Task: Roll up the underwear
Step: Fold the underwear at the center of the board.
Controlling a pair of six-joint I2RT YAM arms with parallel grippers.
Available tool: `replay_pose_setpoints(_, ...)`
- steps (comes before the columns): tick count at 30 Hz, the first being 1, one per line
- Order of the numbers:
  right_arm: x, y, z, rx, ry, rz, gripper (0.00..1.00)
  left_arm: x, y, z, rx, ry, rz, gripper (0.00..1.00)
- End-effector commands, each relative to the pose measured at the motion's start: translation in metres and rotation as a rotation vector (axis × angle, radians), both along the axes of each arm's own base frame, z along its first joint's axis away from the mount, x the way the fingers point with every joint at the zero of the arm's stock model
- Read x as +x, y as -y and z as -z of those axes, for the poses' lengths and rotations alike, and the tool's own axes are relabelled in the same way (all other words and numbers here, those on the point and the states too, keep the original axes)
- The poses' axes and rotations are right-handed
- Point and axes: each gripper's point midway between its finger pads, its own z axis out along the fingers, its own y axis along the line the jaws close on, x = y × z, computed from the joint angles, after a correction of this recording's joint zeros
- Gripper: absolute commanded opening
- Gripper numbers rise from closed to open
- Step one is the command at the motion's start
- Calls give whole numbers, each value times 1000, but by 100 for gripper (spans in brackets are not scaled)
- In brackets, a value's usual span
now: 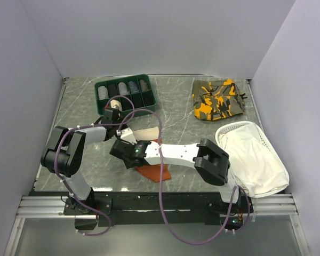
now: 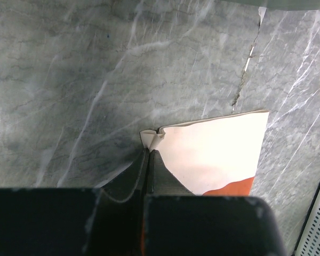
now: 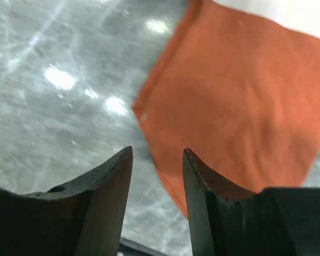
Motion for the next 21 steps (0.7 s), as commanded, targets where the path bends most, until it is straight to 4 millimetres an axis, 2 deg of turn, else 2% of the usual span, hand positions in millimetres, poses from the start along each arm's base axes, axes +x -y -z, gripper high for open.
replay_pose_setpoints(1, 10, -17, -10, -19, 55, -5, 50, -22, -10, 20, 42, -80, 4, 1)
replay_pose_setpoints(3, 9, -17, -1, -41, 43, -4, 49, -21, -10, 20, 45, -82, 3, 1)
replay_pose_setpoints(21, 11, -41, 19, -62, 10, -41, 47, -22, -11, 25, 32, -97, 7, 1)
